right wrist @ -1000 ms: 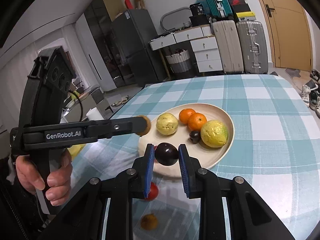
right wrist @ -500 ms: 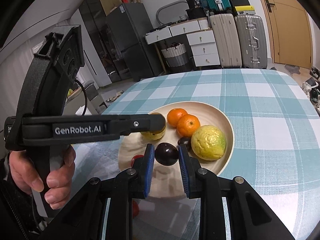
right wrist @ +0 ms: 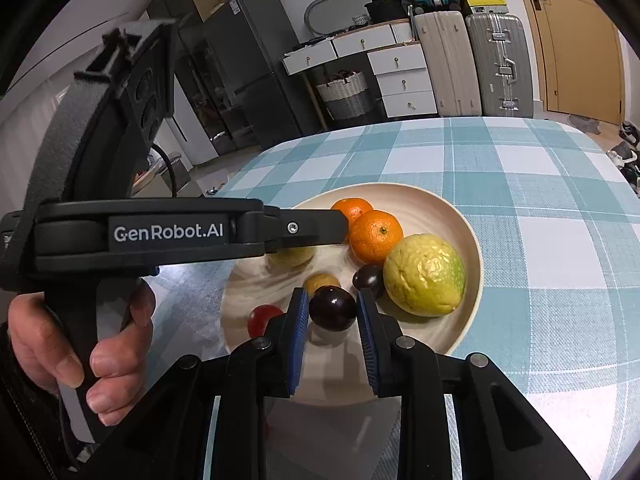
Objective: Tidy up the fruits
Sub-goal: 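Open both grippers to release the brown fruit and plum onto the plate, then withdraw both tools from the plate toward the remaining pear and tomato, then close the right gripper on the small brown pear, then hold the pear in the right tool while the left gripper grasps the red tomato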
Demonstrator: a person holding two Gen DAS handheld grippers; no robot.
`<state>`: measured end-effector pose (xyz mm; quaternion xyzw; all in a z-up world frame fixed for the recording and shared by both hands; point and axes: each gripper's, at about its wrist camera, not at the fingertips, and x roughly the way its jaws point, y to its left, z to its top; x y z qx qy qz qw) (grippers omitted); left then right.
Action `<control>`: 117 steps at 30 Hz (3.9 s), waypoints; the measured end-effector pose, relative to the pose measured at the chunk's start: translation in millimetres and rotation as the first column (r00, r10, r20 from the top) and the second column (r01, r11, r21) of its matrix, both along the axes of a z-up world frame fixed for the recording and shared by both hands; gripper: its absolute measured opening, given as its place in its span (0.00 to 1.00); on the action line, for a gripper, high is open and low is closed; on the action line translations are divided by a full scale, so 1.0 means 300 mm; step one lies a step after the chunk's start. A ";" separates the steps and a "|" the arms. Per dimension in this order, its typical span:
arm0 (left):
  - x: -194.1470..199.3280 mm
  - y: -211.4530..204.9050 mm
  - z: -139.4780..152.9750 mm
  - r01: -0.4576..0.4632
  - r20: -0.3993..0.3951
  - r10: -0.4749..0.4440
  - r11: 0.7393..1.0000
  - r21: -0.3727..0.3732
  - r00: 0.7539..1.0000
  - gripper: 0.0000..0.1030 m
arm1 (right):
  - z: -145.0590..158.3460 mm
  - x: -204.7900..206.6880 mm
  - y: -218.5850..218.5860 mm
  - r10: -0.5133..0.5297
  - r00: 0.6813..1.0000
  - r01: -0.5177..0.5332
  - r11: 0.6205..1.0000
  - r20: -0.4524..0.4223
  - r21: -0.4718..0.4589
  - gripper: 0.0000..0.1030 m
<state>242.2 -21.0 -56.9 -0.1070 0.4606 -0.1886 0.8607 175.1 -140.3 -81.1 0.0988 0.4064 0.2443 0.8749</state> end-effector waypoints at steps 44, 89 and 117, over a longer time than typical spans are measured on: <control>-0.532 0.152 0.176 -0.196 0.154 0.176 0.972 0.130 0.972 0.80 | 0.189 -0.363 -0.102 -0.083 0.987 0.084 0.996 0.136 -0.001 0.88; -0.720 0.272 -0.128 -0.184 -0.016 0.186 0.979 0.088 0.982 0.97 | -0.012 -0.445 0.050 0.099 0.994 -0.102 0.991 -0.037 -0.086 0.86; -0.648 0.204 -0.089 -0.126 0.019 0.125 0.988 0.085 0.992 0.97 | 0.010 -0.413 -0.016 0.032 0.999 -0.033 0.998 -0.023 -0.061 0.24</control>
